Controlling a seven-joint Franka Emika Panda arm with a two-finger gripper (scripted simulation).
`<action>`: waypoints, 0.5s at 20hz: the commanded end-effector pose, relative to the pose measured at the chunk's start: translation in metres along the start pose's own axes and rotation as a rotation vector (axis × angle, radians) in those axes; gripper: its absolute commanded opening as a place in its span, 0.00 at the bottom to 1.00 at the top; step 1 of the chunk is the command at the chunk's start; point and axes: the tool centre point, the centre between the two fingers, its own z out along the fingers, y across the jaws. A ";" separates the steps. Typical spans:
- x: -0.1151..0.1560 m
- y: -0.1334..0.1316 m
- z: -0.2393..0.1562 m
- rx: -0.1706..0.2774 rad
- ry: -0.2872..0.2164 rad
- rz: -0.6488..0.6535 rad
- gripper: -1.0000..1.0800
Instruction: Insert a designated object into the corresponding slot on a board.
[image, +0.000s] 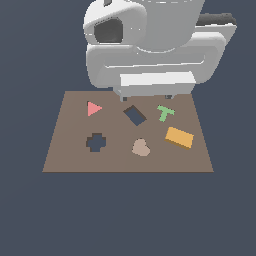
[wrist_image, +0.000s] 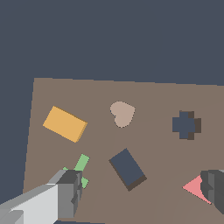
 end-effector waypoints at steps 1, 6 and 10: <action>0.000 0.000 0.000 0.000 0.000 0.000 0.96; 0.002 -0.002 0.003 0.001 -0.001 -0.020 0.96; 0.005 -0.005 0.009 0.002 -0.004 -0.066 0.96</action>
